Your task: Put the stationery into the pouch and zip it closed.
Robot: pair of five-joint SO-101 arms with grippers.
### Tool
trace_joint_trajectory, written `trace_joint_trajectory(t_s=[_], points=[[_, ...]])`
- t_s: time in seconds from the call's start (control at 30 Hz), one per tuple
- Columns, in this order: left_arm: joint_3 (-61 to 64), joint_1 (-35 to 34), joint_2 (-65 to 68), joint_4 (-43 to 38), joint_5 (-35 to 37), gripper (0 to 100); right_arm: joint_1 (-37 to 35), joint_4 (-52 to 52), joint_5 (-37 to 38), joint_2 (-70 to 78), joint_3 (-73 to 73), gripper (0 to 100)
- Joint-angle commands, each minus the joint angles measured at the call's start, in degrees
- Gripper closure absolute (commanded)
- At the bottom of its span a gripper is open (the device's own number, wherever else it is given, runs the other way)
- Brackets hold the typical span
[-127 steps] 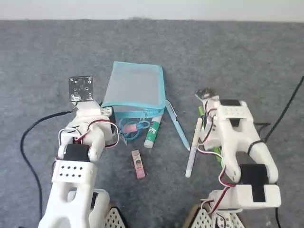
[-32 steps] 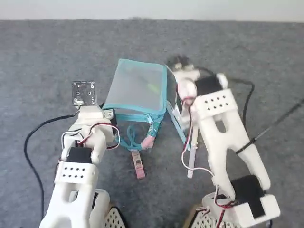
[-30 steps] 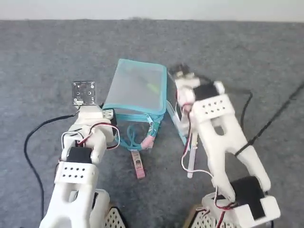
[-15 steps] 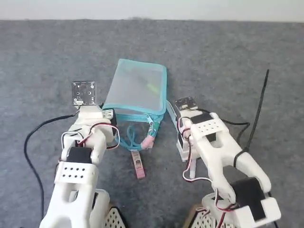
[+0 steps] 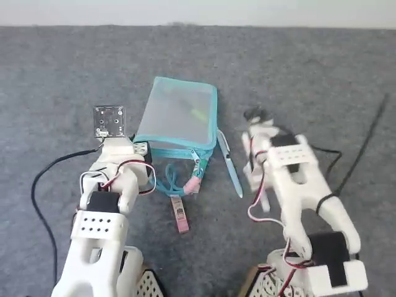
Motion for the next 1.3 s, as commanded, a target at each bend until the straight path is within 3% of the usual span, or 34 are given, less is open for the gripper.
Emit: trace_joint_trajectory(t_s=[0.0,0.17,0.4,0.7,0.83,1.07,1.27], points=[[-3.3,-0.26,-0.53,-1.58,0.88,99,2.07,-0.13,3.08,-0.84,-7.21,99.1],[-3.3,-0.26,-0.53,-1.58,0.88,99,2.15,-0.66,3.34,8.48,-10.64,98.1],[-3.21,-0.26,-0.53,-1.58,0.88,99,2.07,0.48,3.25,12.53,-11.43,78.2],[-3.21,-0.26,-0.53,-1.58,0.79,99,1.89,1.98,3.16,13.14,-6.68,87.7],[-3.21,-0.26,-0.53,-1.58,0.79,99,3.12,0.31,3.6,12.09,-4.04,99.0],[-3.21,-0.26,-0.53,-1.76,0.97,99,4.7,12.88,3.87,-1.63,-7.21,99.1],[-3.21,0.18,-0.44,-3.78,2.99,99,0.4,27.65,7.82,-20.0,-12.04,99.1]])
